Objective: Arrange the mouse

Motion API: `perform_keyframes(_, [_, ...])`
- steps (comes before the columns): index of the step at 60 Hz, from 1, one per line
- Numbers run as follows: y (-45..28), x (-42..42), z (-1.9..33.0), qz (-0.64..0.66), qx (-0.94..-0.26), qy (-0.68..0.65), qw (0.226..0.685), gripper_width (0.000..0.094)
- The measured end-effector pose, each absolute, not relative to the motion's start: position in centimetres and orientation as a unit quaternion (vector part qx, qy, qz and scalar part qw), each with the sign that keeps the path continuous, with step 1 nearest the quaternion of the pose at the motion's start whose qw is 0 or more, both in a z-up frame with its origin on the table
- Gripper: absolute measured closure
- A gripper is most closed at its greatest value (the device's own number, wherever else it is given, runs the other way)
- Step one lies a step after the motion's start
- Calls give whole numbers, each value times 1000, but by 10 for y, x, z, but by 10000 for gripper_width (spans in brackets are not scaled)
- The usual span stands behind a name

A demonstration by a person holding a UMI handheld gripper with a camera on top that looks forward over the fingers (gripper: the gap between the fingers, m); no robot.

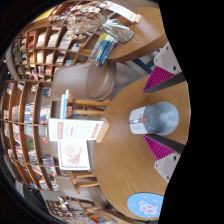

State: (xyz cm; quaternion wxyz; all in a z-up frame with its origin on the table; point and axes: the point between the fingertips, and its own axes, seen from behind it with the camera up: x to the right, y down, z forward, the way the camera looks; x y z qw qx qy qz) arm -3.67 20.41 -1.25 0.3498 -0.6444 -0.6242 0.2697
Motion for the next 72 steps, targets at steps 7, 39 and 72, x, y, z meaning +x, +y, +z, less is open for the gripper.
perform_keyframes(7, [204,-45,-14,278,-652,-616,343,133])
perform_keyframes(39, [167,-35,50,288,-657,-601,353,520])
perform_keyframes(72, [-99,7,48,346,-609,-655,284,520])
